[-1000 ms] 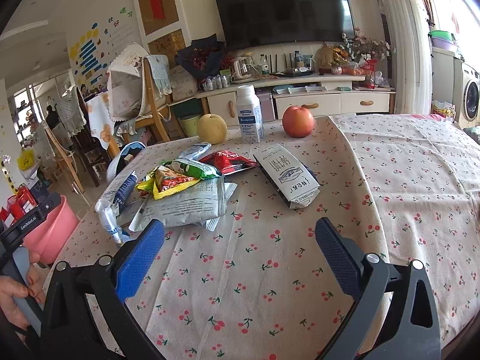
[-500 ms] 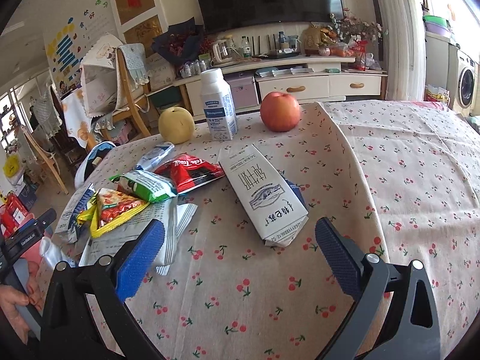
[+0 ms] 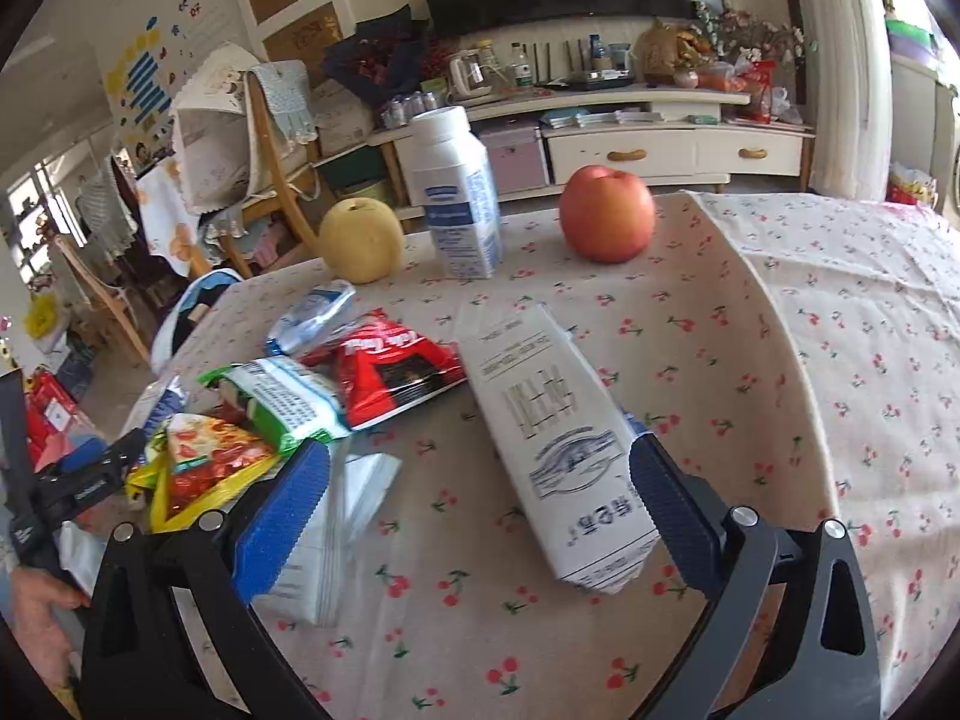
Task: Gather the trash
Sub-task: 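Lower the left tool onto the white milk carton and close it, then grasp the white yogurt cup with the right tool while the left tool holds the carton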
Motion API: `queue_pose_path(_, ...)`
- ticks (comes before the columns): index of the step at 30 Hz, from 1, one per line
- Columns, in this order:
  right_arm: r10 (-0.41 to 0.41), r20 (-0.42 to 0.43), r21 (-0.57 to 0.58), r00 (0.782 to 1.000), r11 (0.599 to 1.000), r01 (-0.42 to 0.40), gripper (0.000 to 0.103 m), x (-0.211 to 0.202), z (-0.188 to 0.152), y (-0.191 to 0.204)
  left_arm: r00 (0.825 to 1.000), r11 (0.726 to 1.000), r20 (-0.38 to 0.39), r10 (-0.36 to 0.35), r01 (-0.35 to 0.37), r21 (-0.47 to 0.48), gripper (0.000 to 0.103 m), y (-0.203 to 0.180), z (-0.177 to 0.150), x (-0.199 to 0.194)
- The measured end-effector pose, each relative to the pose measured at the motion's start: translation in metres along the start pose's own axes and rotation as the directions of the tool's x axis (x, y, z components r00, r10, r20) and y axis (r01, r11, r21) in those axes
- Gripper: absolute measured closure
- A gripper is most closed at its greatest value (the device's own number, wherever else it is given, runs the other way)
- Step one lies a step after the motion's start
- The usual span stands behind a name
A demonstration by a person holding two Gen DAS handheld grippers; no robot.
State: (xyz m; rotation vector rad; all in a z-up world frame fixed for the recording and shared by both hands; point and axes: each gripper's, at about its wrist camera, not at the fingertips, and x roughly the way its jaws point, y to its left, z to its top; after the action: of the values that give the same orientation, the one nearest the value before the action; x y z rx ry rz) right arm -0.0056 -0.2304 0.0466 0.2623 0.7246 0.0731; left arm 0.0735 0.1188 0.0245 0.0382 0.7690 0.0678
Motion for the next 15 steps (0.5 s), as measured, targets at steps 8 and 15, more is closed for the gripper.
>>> queue_pose_path(8,0.166,-0.056,0.007,0.985,0.986,-0.166,0.004,0.002,-0.012,0.029,0.999,1.000,-0.035,-0.015,0.014,-0.015,0.030,-0.002,0.000,0.008)
queue_pose_path(15,0.279,-0.061,-0.059,0.958,0.957,-0.282,0.005,-0.009,-0.021,0.065,0.999,0.999,-0.032,-0.015,0.014,-0.037,0.040,0.000,-0.001,0.006)
